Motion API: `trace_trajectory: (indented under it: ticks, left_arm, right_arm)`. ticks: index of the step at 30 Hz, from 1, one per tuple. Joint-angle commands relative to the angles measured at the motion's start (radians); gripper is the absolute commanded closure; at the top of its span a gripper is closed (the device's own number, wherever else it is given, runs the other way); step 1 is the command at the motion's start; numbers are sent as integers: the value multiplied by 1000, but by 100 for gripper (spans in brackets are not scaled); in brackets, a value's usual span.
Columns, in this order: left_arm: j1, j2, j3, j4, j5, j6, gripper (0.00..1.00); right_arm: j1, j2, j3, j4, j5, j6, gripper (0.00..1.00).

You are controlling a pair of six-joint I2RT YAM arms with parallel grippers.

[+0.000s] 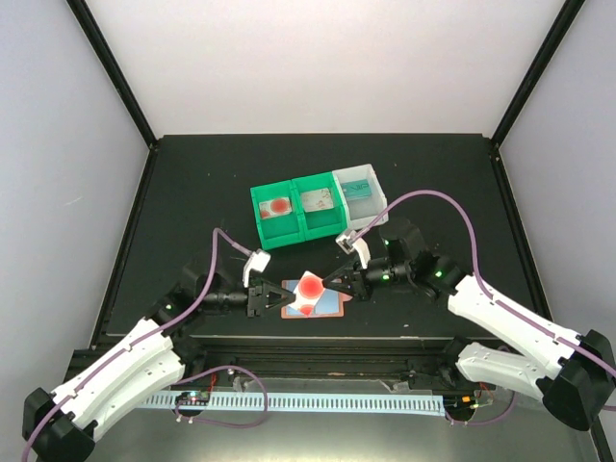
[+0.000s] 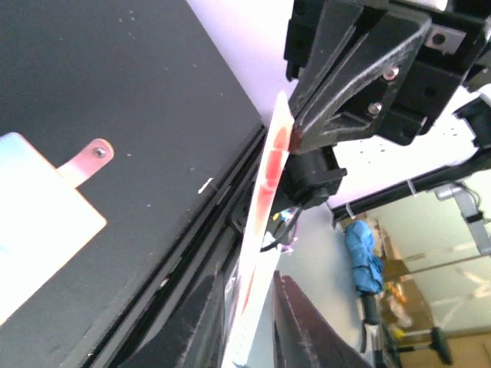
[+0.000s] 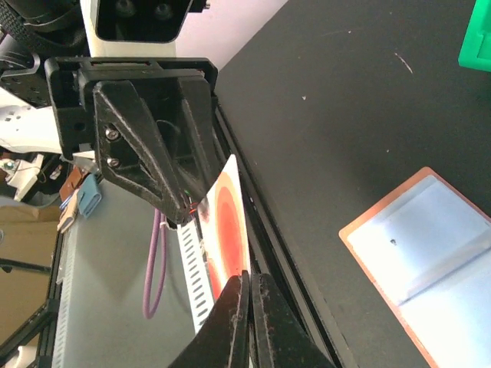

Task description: Take the credit cards out of the card holder

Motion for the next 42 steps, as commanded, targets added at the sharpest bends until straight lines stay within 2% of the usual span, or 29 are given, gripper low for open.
trace_trajectory:
  ticks: [1,3,4,7,10,11,22,34,42]
  left_arm:
    - [-3,-51,76,-117,-129,33,68]
    - [-4,-82,101,-200,-256,33,46]
    - [-3,-99,116,-242,-320,34,38]
    - [-3,-153,150,-311,-445,43,25]
    - [-2,-198,176,-367,-539,46,4]
    - [-2,-209,184,-383,-560,51,1]
    - [-2,-230,223,-514,-685,97,1]
    - [-4,-258,206,-502,-719,93,1]
    - [-3,-296,201,-505,-732,83,1]
  right_arm:
    - [-6,-22,-22,72,-12,32,99]
    - [-7,-23,-32,99,6,57,99]
    - [-5,-21,-37,118,19,72,99]
    - [-5,-3,-41,163,76,119,99]
    - [-6,28,-39,236,133,197,99]
    - [-5,43,-33,259,153,223,99]
    - [-5,290,92,401,470,406,99]
    - [-6,622,308,490,639,482,99]
    - [-6,812,450,532,697,515,99]
